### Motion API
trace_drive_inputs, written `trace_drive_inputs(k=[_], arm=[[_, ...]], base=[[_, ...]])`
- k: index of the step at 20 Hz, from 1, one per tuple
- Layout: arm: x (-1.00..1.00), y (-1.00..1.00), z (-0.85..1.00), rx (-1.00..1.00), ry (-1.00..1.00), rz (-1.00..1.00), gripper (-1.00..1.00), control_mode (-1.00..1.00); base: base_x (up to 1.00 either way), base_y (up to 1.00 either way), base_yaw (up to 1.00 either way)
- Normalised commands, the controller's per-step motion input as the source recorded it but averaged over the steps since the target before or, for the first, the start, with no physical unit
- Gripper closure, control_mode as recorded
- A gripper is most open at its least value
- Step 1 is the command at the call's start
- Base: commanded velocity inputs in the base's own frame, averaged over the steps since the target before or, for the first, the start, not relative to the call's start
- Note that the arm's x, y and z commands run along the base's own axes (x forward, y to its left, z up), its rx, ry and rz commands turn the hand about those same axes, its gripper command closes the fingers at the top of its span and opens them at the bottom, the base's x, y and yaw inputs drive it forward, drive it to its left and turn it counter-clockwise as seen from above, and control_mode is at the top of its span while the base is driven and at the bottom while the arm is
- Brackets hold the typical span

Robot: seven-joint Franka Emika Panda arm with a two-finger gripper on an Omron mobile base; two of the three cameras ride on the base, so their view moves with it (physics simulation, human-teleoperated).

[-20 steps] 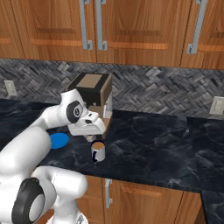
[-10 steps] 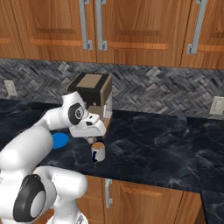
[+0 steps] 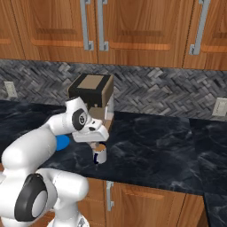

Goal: Take a sugar cube from the saucer and place it inside the coffee. Then, grab milk from the fridge and place it next to the coffee on the counter to sweeten the coffee.

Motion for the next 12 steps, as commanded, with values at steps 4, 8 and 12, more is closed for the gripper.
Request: trace_drive_inputs(k=[4, 8, 12], arm=[[0.08, -0.05, -0.13, 0.00, 0.00, 0.00, 1.00, -1.00], [0.09, -0.07, -0.04, 0.00, 0.00, 0.00, 1.00, -1.00], [0.08, -0.04, 0.00, 0.00, 0.00, 0.00, 1.00, -1.00]], base=[[0.00, 0.00, 0.00], [0.00, 0.00, 0.00], [0.00, 0.00, 0.00]])
